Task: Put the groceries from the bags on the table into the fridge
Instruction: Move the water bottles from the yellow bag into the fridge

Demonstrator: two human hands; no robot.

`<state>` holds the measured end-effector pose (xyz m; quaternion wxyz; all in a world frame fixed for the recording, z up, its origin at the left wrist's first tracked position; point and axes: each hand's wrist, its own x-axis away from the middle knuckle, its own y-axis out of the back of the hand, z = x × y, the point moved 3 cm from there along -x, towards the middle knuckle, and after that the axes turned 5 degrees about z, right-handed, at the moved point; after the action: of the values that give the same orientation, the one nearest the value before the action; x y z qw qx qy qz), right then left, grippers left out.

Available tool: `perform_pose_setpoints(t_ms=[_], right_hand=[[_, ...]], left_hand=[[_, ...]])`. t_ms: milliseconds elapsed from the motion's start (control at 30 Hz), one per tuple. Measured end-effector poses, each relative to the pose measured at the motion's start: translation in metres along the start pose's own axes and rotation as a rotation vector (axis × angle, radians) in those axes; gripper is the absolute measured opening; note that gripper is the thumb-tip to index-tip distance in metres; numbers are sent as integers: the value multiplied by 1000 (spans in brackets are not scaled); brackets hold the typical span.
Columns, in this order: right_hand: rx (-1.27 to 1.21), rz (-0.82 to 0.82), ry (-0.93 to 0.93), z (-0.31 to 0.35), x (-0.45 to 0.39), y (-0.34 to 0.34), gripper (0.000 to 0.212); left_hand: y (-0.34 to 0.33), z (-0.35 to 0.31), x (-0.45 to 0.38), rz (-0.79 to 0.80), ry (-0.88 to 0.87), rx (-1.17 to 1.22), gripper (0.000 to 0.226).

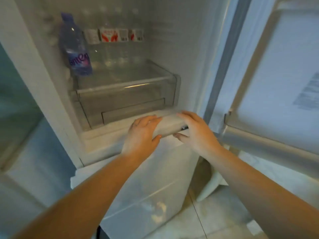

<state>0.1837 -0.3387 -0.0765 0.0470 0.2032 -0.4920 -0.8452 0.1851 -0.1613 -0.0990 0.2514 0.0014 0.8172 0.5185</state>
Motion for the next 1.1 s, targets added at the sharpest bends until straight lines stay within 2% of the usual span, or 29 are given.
perform_pose_setpoints(t_ms=[233, 367, 567, 700, 900, 1100], right_hand=[[17, 77, -266, -69, 173, 4, 65], [11, 80, -420, -119, 267, 24, 63], [0, 47, -683, -211, 429, 85, 66], [32, 43, -778, -261, 524, 130, 64], [38, 73, -837, -318, 600, 180, 66], [1, 69, -857, -383, 611, 207, 65]], left_hand=[[-86, -102, 79, 285, -145, 34, 57], [-129, -171, 111, 386, -203, 52, 56], [-204, -323, 155, 530, -314, 104, 57], [-246, -429, 182, 587, -391, 145, 55], [-290, -528, 191, 642, -418, 169, 56], [-332, -582, 166, 660, -409, 179, 55]])
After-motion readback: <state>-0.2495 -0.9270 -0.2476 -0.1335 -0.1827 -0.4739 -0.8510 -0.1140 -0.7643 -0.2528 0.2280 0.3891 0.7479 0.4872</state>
